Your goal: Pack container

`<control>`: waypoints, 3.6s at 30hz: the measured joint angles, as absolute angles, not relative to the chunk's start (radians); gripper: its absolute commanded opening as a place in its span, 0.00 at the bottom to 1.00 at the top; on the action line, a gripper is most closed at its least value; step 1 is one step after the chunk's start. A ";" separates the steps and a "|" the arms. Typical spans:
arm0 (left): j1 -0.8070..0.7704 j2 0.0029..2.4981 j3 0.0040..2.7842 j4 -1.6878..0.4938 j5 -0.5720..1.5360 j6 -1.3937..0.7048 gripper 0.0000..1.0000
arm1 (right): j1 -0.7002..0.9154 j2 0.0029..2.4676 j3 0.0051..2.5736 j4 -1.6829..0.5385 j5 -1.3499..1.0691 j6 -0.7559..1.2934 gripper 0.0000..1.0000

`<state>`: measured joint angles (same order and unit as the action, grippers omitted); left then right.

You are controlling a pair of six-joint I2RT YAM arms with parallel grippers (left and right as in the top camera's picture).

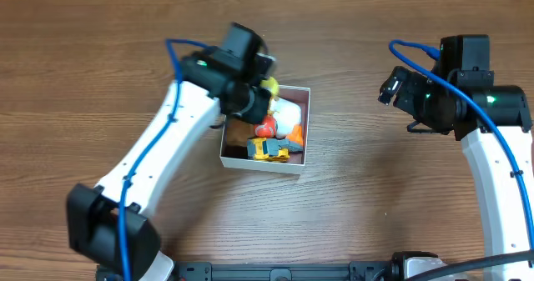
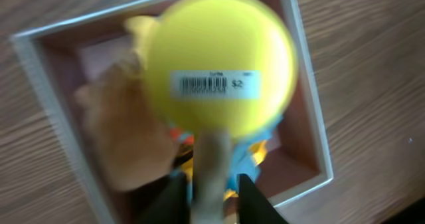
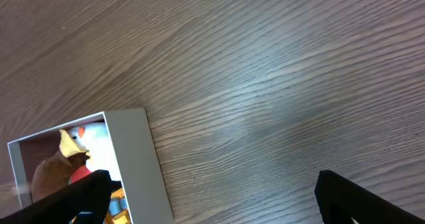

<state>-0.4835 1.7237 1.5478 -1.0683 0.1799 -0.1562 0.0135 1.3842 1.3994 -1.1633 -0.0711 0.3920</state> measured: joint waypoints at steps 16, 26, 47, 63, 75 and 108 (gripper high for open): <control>-0.452 1.759 2.009 -1.459 0.065 -0.226 1.00 | 0.014 1.340 1.399 -1.108 -0.210 0.307 1.00; -0.436 1.287 2.163 -1.688 -0.226 -0.268 1.00 | 0.014 0.762 1.497 -1.125 -0.336 0.220 1.00; -0.436 1.163 2.163 -1.691 -0.252 -0.287 1.00 | 0.014 0.564 1.506 -1.216 -0.281 0.208 1.00; -0.436 1.163 2.162 -1.691 -0.252 -0.287 1.00 | 0.080 0.387 0.733 -0.773 -0.321 0.056 1.00; -0.436 1.163 2.162 -1.691 -0.252 -0.287 1.00 | 0.086 0.092 0.246 -0.516 -0.280 0.051 1.00; -0.273 1.127 2.073 -1.579 -0.273 -0.287 1.00 | 0.086 0.015 0.131 -0.426 -0.242 0.051 1.00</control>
